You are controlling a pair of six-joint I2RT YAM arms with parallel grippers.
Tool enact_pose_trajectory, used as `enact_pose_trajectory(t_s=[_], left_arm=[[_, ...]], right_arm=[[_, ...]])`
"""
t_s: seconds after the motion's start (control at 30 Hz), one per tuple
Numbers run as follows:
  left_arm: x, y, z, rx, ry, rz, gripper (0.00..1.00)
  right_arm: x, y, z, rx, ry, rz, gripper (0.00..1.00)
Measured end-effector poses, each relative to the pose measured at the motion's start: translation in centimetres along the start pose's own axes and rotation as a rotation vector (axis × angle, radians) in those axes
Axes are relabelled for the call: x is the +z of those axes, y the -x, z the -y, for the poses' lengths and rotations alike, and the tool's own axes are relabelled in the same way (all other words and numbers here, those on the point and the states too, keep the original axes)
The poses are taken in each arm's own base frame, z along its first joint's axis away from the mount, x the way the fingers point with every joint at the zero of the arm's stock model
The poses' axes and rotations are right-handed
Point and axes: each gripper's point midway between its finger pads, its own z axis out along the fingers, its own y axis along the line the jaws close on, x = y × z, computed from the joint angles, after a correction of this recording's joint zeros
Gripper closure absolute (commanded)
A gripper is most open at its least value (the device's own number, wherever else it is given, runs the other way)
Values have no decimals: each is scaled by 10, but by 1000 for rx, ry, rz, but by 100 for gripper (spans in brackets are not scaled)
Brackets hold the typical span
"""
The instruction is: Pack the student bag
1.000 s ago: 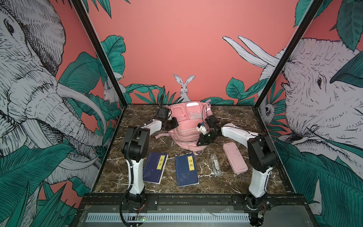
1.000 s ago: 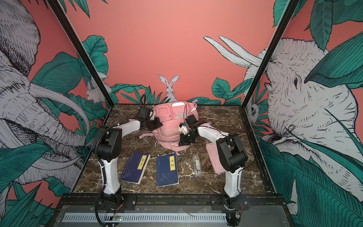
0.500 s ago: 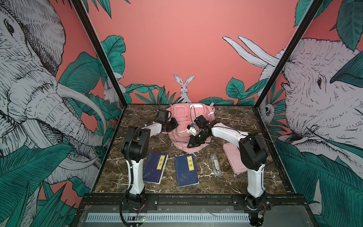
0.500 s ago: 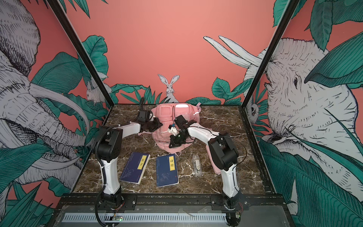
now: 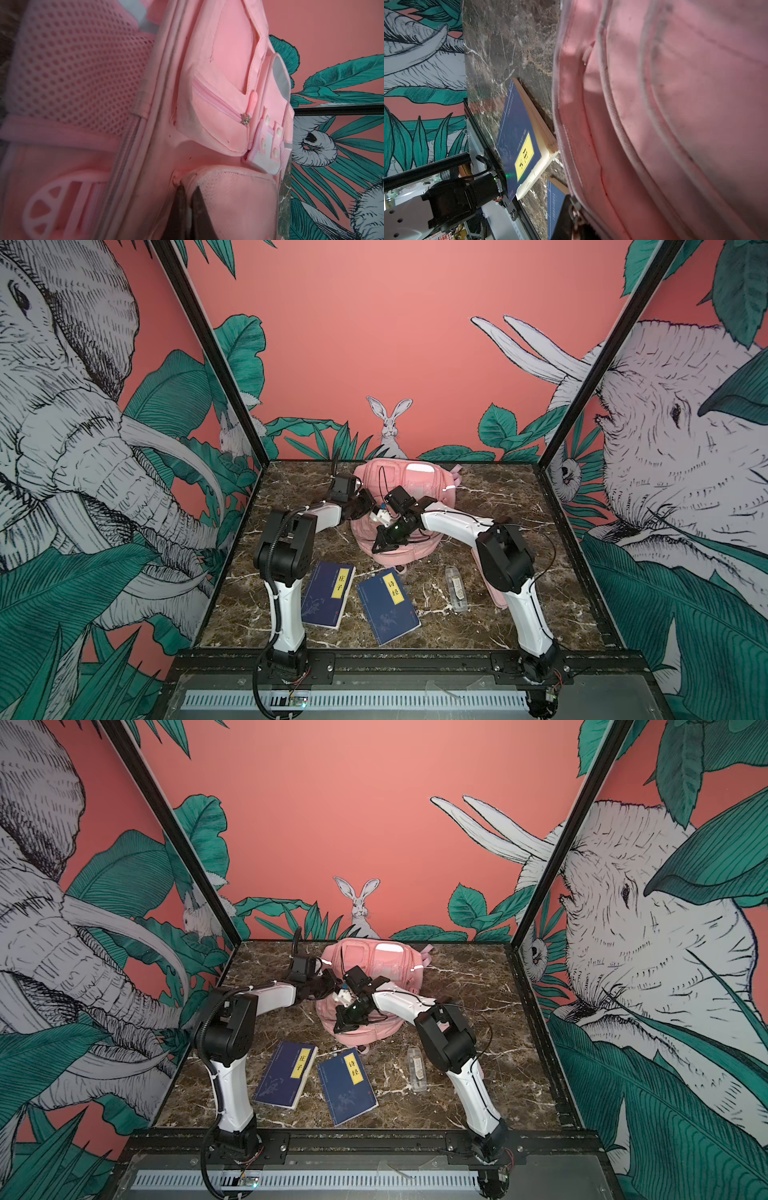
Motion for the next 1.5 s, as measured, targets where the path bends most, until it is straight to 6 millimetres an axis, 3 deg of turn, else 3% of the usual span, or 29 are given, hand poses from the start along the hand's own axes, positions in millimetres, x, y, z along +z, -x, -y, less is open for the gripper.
enact_pose_trajectory(t_s=[0.1,0.27,0.43,0.57,0.77,0.9,1.03,1.13,1.3,1.4,1.5], left_arm=[[-2,1,2,2,-3,3,100],[-6,-1,4,-1,-7,2,100],[-10,-6,3,-20,-7,3,100],[-18,-8,-2,-50,2,32,100],[-36,-19,-15,-120,11,76,100],[-32,-35,-9,-134,-11,65,100],[-28,-43,5,-135,-39,76,100],[-26,-48,9,-140,-49,85,100],[-25,-54,10,-145,-53,81,100],[-25,-55,10,-145,-54,80,100],[-25,-54,12,-144,-57,80,100]], right_arm=[[3,0,-1,1,1,4,59],[-9,-10,9,-25,-37,45,41],[-48,-18,38,16,-134,100,36],[-84,-12,81,72,-244,163,35],[-120,1,143,152,-335,226,35],[-139,23,163,148,-364,266,40],[-155,39,164,108,-399,271,42],[-166,36,162,91,-434,273,39],[-176,3,138,30,-519,259,40],[-176,-17,116,-45,-567,251,46],[-169,-34,107,-110,-615,226,56]])
